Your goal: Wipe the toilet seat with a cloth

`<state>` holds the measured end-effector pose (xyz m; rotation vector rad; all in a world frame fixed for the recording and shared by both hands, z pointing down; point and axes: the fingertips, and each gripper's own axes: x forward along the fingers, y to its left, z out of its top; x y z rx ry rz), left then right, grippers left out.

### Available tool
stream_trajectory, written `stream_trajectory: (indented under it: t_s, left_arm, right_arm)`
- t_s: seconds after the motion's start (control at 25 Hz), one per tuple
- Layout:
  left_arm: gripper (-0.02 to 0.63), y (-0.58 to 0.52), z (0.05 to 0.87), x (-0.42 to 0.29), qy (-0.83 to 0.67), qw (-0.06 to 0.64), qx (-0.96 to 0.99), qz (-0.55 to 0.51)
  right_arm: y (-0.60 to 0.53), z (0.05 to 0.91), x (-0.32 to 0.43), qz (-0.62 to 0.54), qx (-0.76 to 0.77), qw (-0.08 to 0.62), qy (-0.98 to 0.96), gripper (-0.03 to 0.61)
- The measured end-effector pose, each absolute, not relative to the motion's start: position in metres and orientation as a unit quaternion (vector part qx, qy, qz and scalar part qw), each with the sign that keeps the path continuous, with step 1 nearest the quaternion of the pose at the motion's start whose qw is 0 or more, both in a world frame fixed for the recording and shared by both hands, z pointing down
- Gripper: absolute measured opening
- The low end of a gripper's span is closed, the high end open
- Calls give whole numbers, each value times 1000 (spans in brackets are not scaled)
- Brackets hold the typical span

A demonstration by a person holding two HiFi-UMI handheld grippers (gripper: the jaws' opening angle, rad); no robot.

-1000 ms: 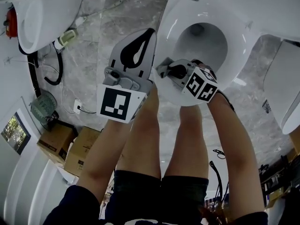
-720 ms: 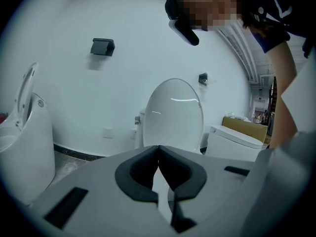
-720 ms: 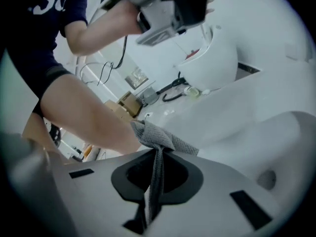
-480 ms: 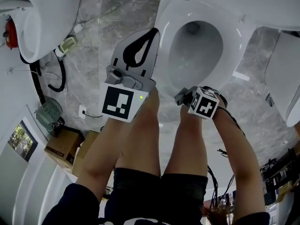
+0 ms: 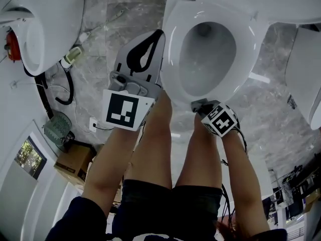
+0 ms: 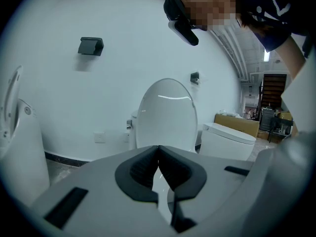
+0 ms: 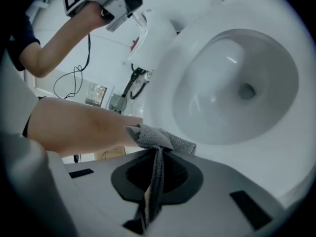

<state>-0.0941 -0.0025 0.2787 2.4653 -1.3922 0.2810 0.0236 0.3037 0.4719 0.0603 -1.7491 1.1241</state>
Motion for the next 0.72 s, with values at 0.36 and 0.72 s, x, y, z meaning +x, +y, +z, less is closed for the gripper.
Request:
stream_trajectory:
  t_s: [0.36, 0.72]
  left_arm:
    - [20, 2, 282, -83, -477, 148, 860, 104]
    - [20, 5, 284, -79, -480, 152, 858, 99]
  right_arm:
    - [327, 467, -39, 417, -16, 480, -772, 26]
    - [329, 486, 96, 397, 72, 563, -721, 26]
